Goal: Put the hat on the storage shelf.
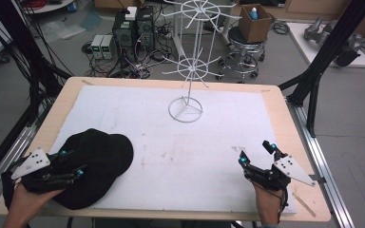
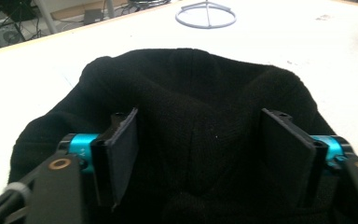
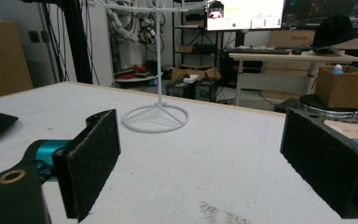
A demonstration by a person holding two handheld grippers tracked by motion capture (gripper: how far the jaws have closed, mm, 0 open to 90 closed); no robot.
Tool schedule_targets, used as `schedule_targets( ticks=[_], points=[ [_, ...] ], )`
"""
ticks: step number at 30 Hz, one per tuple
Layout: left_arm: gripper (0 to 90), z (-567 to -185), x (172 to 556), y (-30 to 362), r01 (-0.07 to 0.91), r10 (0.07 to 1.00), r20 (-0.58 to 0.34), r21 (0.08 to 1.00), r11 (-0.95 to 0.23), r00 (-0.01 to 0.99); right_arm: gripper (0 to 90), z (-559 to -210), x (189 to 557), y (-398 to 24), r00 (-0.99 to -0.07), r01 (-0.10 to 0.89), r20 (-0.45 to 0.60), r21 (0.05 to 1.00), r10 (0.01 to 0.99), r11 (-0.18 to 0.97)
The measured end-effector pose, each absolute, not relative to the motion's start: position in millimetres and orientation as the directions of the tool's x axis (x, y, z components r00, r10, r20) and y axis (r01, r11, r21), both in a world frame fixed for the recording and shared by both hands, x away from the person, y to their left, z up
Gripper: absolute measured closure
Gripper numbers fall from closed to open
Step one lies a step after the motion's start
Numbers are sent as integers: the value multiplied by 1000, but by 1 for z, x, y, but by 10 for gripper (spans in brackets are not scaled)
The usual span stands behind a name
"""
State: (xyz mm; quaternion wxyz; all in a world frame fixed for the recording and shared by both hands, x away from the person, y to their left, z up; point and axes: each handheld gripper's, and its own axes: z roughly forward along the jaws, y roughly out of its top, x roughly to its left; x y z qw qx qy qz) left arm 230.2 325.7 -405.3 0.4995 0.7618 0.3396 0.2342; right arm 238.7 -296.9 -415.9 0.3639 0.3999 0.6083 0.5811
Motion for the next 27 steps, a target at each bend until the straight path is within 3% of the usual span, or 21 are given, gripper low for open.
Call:
schedule_targets(
  ticks=[8,20,27],
  points=[
    [453,-404,229,324,282,750,19,920,-272,661,111,-416,239,-297,-415,60,20,998,909,6],
    [707,-404,230,322,290,747,8,919,-268,665,111,-416,238,-298,-413,62,24,998,910,2],
    [787,-402,230,320,305,762,-3,918,-254,647,111,-416,237,-299,-411,60,22,998,911,3]
  ],
)
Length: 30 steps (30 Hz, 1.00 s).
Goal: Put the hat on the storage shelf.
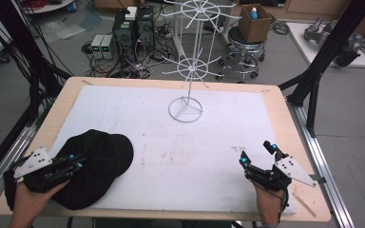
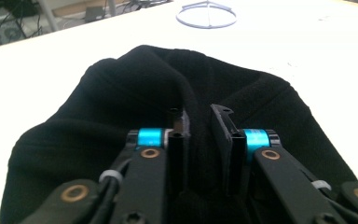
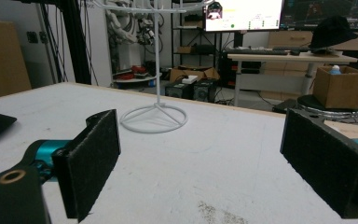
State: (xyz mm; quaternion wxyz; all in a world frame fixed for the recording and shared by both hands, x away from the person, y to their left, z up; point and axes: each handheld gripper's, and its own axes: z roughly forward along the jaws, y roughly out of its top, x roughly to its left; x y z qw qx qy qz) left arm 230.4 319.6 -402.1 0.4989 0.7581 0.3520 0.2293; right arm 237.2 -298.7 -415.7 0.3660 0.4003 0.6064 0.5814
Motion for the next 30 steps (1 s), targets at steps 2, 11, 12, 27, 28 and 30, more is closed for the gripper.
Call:
schedule_targets(
  ticks=[2,11,12,27,28,30],
  points=[
    [794,-402,230,319,309,765,-11,919,-247,644,111,-416,237,-299,-410,59,21,998,912,4],
    [814,-390,228,319,291,785,-61,944,-156,616,111,-416,237,-299,-409,62,26,998,912,-1],
    [815,-388,227,318,279,789,-65,950,-139,611,111,-416,237,-299,-410,62,27,998,912,-1],
    [817,-372,225,304,167,762,-62,984,-62,644,111,-416,234,-303,-405,61,28,998,914,-3],
    [817,-369,225,303,154,755,-62,987,-51,653,111,-417,234,-304,-405,60,29,998,914,-5],
    [816,-365,226,302,146,748,-60,988,-49,661,111,-417,233,-304,-403,61,31,998,915,-7]
  ],
)
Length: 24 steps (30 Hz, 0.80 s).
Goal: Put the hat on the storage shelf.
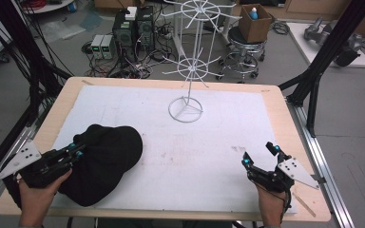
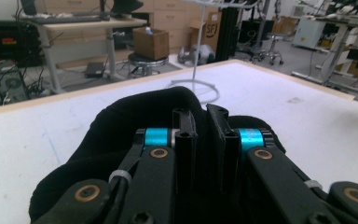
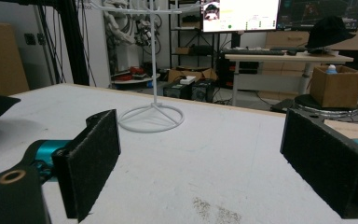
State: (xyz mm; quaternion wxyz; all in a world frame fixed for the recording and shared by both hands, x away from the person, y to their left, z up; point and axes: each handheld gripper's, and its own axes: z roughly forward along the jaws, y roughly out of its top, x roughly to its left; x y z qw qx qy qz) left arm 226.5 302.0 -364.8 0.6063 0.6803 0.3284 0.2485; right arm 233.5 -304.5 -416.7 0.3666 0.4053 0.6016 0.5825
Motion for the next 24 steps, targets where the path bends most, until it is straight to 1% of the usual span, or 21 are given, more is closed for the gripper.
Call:
schedule_targets(
  ticks=[9,13,18,19,20,23,24],
  points=[
    [816,-350,235,298,121,745,-60,992,-28,665,111,-418,235,-305,-400,65,33,998,916,-8],
    [816,-336,241,300,104,746,-59,994,-14,663,111,-419,236,-305,-399,75,42,997,916,-13],
    [815,-309,250,302,70,742,-35,997,-16,670,111,-419,236,-306,-397,71,43,997,917,-15],
    [816,-297,254,302,58,740,-24,998,-20,672,111,-419,236,-306,-396,72,43,997,917,-15],
    [815,-297,254,302,58,740,-24,998,-20,672,111,-419,236,-306,-396,72,44,997,917,-16],
    [815,-275,262,300,32,737,-2,999,-27,676,111,-419,236,-306,-399,74,44,997,916,-16],
    [815,-275,262,300,32,737,-2,999,-27,676,111,-419,236,-306,-399,77,47,997,916,-18]
  ],
)
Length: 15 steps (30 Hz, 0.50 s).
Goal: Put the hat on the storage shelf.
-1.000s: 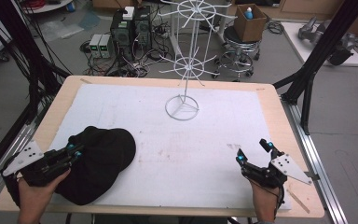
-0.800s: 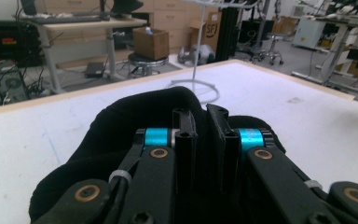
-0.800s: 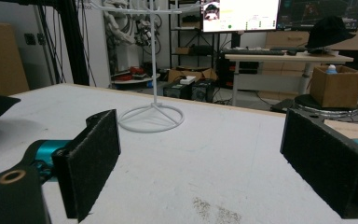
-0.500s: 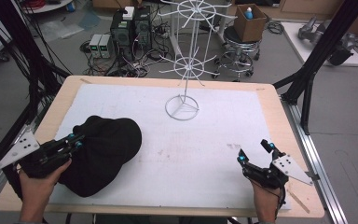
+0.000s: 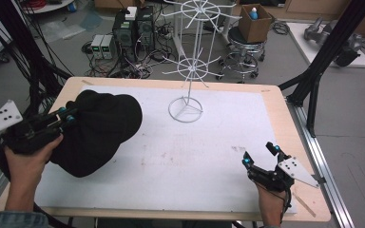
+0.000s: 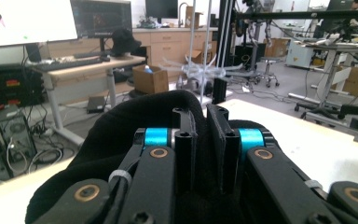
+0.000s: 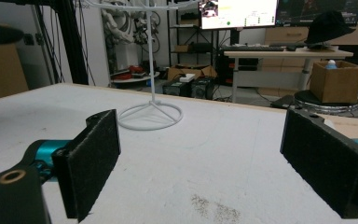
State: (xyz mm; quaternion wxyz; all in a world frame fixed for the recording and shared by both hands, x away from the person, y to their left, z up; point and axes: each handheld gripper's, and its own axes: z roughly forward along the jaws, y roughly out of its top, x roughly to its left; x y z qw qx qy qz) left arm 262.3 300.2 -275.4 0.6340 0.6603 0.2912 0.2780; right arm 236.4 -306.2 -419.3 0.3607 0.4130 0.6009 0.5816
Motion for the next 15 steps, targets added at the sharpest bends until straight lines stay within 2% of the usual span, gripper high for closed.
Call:
schedule_targets(
  ticks=[15],
  points=[
    [815,-215,293,283,0,692,29,999,-42,721,111,-421,240,-307,-408,91,53,996,912,-17]
  ],
)
